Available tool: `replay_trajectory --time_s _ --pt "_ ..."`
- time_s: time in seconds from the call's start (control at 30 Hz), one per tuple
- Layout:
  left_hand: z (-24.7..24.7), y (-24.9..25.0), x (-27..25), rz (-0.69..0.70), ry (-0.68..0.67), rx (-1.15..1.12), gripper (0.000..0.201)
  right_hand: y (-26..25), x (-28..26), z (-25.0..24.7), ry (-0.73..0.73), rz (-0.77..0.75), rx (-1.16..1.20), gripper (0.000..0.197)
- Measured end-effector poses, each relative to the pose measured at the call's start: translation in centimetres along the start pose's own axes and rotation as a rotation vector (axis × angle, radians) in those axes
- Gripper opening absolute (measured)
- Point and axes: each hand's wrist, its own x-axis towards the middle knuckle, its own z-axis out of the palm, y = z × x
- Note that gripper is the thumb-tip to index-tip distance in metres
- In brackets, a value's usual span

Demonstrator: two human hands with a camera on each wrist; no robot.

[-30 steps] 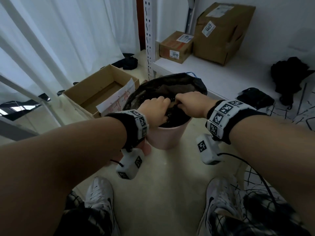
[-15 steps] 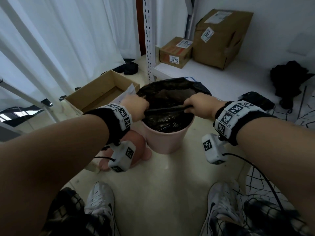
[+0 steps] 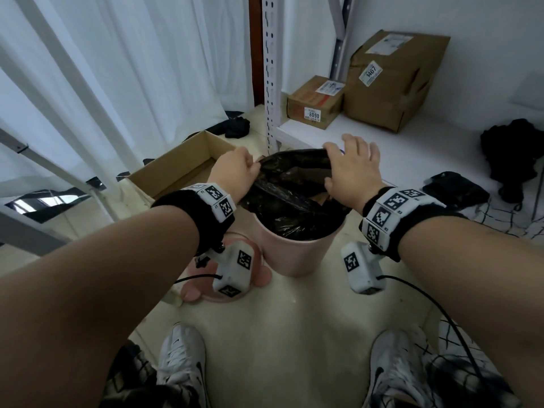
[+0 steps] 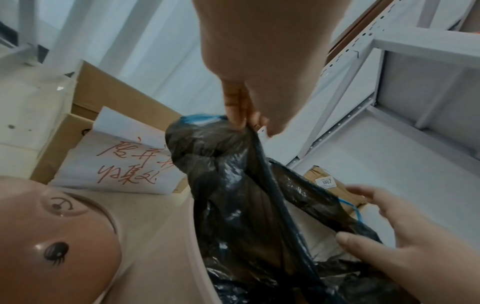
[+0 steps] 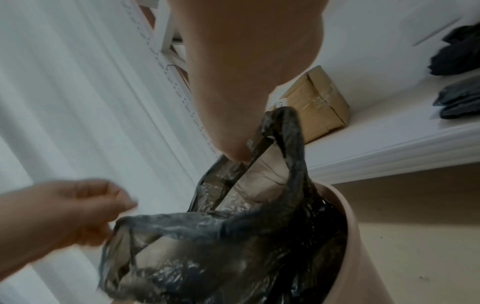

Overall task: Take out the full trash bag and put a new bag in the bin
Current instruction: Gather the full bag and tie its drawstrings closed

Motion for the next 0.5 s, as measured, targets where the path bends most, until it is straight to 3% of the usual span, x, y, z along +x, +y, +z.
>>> replay_trajectory --time_s 0.1,0.2,0.27,0.37,0.43,0.5 --pt "0.5 -1.0 -0.1 -0.284 -0.005 0.099 0.066 0.4 0.3 0.5 -0.189 0.154 0.087 0.083" --pt "1.1 -2.4 0.5 -0.555 -0.175 0.036 0.086 0.6 0.7 0.7 -0.242 0.222 0.258 0.087" --pt "1.3 -2.9 0.7 -0.645 -0.303 -0.072 0.093 0.6 1.0 0.8 -0.227 0.232 0.332 0.086" --pt "1.6 -3.0 0.8 -0.606 -0.341 -0.015 0.095 0.3 1.4 1.0 -0.196 0.236 0.326 0.079" --pt "1.6 -2.9 0.7 -0.575 -0.222 -0.047 0.081 0.2 1.5 1.3 -0.170 0.223 0.274 0.056" --pt "1.2 -2.9 0.8 -0.414 -0.031 -0.131 0.052 0.0 1.5 1.2 -0.090 0.195 0.228 0.028"
